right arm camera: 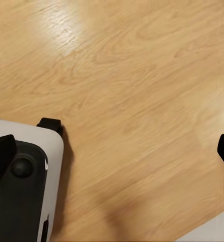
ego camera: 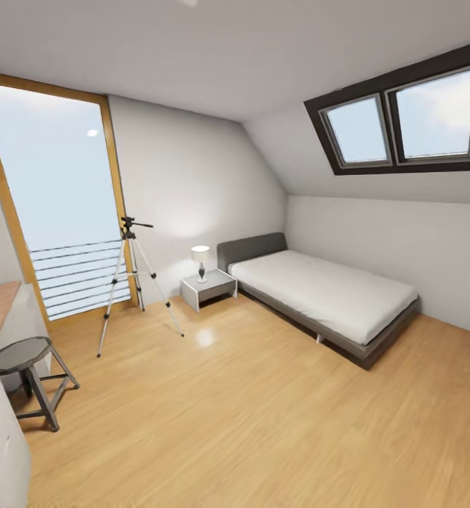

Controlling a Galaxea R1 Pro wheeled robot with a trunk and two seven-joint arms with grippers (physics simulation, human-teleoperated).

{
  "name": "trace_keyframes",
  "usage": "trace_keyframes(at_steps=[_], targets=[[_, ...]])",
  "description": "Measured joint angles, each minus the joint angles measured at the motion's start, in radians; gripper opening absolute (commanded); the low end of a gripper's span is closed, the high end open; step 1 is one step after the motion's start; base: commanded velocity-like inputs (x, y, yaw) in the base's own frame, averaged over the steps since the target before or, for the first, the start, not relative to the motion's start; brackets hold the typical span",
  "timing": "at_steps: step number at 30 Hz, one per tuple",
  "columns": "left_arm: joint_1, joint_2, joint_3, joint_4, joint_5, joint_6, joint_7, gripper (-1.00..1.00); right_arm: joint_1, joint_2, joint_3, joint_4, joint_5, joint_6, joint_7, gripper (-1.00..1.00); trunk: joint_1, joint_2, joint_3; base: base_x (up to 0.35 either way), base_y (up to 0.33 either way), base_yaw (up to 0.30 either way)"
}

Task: Attach the digital camera to the camera tripod in the bedroom.

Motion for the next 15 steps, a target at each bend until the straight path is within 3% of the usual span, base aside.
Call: trace_keyframes(at_steps=[9, 15], targets=[[0.000, -0.001, 0.000, 0.000, 0.000, 0.000, 0.000, -1.00, 0.000, 0.001, 0.000, 0.000, 0.001, -0.001, 0.001, 1.00, 0.000, 0.000, 0.000, 0.069, 0.000, 0.278], [0.000, -0.001, -0.001, 0.000, -0.001, 0.000, 0.000, -1.00, 0.000, 0.000, 0.000, 0.000, 0.001, -0.001, 0.002, 1.00, 0.000, 0.000, 0.000, 0.210, 0.000, 0.229]])
